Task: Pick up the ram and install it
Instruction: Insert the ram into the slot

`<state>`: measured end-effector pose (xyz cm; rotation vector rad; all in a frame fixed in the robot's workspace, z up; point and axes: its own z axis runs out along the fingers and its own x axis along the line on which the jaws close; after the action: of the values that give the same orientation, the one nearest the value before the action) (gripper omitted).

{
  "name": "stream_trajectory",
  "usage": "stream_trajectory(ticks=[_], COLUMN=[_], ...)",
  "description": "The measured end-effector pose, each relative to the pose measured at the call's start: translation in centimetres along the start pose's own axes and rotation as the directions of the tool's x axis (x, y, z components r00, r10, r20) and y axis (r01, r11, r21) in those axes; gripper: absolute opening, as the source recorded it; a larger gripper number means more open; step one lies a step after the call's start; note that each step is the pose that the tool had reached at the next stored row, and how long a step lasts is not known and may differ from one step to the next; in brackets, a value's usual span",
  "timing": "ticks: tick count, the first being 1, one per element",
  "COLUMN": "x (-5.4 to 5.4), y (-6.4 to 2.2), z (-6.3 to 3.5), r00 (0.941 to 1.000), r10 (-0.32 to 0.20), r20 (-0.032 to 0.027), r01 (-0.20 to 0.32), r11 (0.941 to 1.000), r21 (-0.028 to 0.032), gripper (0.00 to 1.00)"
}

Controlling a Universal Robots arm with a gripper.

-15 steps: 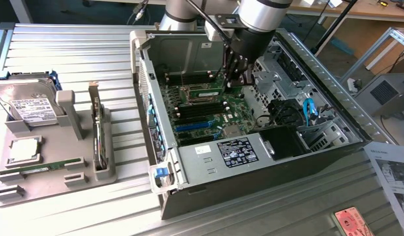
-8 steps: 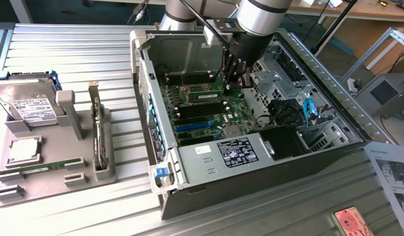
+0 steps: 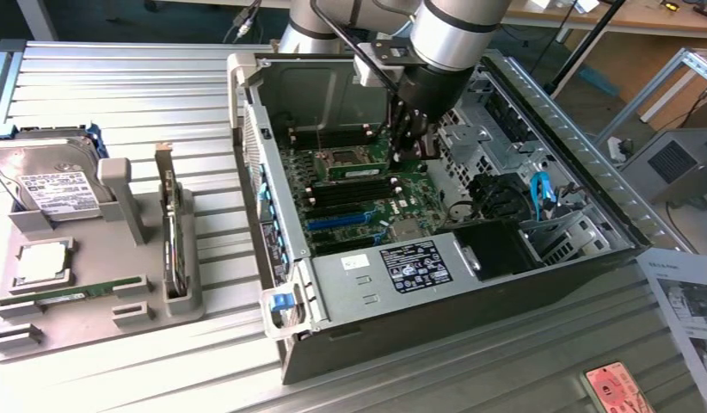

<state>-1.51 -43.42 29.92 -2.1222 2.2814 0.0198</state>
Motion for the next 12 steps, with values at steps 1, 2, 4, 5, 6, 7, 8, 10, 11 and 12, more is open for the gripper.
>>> stream_trajectory(ticks=[1, 2, 4, 5, 6, 7, 8, 10, 11, 12], x=[0.00, 0.00, 0.00, 0.00, 0.00, 0.00, 0.00, 0.00, 0.00, 0.00], y=[0.00, 0.00, 0.00, 0.00, 0.00, 0.00, 0.00, 0.01, 0.01, 0.01], z=[0.01, 0.01, 0.03, 0.03, 0.03, 0.04, 0.03, 0.03, 0.04, 0.03], r00=[1.0000, 1.0000, 1.0000, 1.0000, 1.0000, 1.0000, 1.0000, 0.9999, 0.9999, 0.9999], r10=[0.000, -0.001, -0.002, -0.002, -0.002, -0.002, -0.004, -0.013, -0.014, -0.015], r20=[-0.0002, -0.0003, 0.0000, 0.0000, 0.0000, 0.0000, 0.0000, 0.0001, 0.0001, 0.0001], r01=[0.000, 0.001, 0.002, 0.002, 0.002, 0.002, 0.004, 0.013, 0.014, 0.015], r11=[1.0000, 1.0000, 1.0000, 1.0000, 1.0000, 1.0000, 1.0000, 0.9999, 0.9999, 0.9999], r21=[0.0000, 0.0000, 0.0000, 0.0001, 0.0001, 0.0001, 0.0000, -0.0003, -0.0003, -0.0003], gripper=[0.12, 0.12, 0.12, 0.12, 0.12, 0.12, 0.12, 0.12, 0.12, 0.12])
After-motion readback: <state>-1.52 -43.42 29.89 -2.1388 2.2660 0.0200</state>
